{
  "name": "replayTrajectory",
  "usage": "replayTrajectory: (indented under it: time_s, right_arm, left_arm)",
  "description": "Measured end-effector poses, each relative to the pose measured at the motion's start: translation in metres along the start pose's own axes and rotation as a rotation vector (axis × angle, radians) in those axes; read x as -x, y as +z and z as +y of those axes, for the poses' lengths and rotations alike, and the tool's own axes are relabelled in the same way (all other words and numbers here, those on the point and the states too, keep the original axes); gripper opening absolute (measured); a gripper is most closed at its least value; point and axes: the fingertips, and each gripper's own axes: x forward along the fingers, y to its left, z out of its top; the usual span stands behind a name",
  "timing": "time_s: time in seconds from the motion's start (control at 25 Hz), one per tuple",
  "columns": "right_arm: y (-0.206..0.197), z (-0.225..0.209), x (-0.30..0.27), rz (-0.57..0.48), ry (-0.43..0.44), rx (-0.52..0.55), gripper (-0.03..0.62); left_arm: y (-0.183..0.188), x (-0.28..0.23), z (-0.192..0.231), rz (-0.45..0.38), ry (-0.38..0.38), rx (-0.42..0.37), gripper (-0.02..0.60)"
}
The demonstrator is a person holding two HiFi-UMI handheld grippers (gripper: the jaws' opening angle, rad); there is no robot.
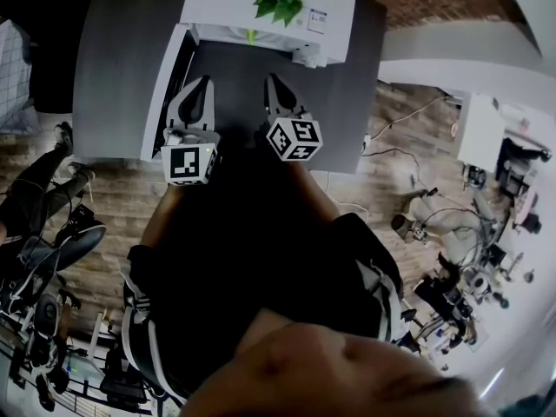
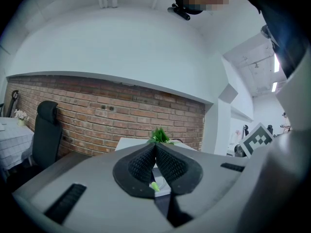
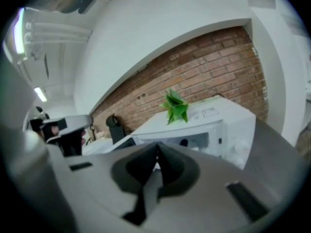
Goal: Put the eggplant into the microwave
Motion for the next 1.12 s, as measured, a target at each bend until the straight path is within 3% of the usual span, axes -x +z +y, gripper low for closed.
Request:
replayTrajectory:
  time_s: [1.12]
  right_arm:
    - [-0.0042,0.0113,0.0116,0.002,0.032,0.035,0.032]
  left_arm:
    - [-0.0010,0.0108,-0.0043,0.006,0.000,0.000,0.035]
